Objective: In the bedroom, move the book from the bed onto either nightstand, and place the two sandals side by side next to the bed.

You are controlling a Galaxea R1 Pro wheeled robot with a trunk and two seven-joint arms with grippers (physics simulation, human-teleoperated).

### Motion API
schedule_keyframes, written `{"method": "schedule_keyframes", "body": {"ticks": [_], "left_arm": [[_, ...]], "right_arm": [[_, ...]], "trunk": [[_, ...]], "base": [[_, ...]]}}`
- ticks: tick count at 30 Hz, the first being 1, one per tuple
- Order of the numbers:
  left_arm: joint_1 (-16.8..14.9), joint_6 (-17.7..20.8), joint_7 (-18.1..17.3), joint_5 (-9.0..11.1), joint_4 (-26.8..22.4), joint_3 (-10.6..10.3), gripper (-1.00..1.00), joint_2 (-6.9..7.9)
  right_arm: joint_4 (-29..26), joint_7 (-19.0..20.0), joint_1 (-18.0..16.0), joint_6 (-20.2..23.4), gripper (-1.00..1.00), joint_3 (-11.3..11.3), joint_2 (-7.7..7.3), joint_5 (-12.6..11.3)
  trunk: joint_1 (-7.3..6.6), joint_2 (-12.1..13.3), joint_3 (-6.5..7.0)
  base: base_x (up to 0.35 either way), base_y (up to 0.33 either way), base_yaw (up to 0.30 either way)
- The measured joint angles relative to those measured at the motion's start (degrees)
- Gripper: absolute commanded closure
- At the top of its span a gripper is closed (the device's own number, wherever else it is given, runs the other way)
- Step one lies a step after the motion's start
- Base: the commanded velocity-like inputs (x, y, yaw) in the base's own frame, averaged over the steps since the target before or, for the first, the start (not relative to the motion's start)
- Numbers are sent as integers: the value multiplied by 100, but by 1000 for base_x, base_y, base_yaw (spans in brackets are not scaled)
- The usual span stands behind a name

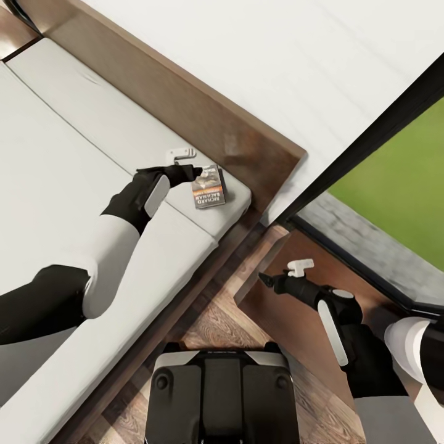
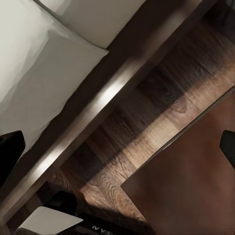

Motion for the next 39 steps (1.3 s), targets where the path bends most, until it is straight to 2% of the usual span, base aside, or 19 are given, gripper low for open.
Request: {"method": "schedule_keyframes", "body": {"ticks": [4, 5, 7, 13, 17, 39], "left_arm": [[-104, 2, 82, 77, 49, 9, -100, 0], [-168, 3, 194, 182, 61, 16, -100, -1], [-262, 6, 287, 262, 73, 21, -100, -2], [-585, 66, 371, 325, 342, 30, -100, -2], [-756, 334, 384, 336, 422, 31, -100, -6], [-849, 375, 473, 339, 467, 48, -100, -39]], "right_arm": [[0, 0, 0, 0, -100, 0, 0, -4], [0, 0, 0, 0, -100, 0, 0, -2], [0, 0, 0, 0, -100, 0, 0, -4], [0, 0, 0, 0, -100, 0, 0, 0], [0, -1, 0, 0, -100, 0, 0, -2], [0, 0, 0, 0, -100, 0, 0, -5]], "trunk": [[0, 0, -36], [0, 0, -45], [0, 0, -64], [0, 0, -118], [0, 0, -155], [0, 0, -355]], "base": [[0, 0, 0], [0, 0, 0], [0, 0, 0], [0, 0, 0], [0, 0, 0], [0, 0, 0]]}}
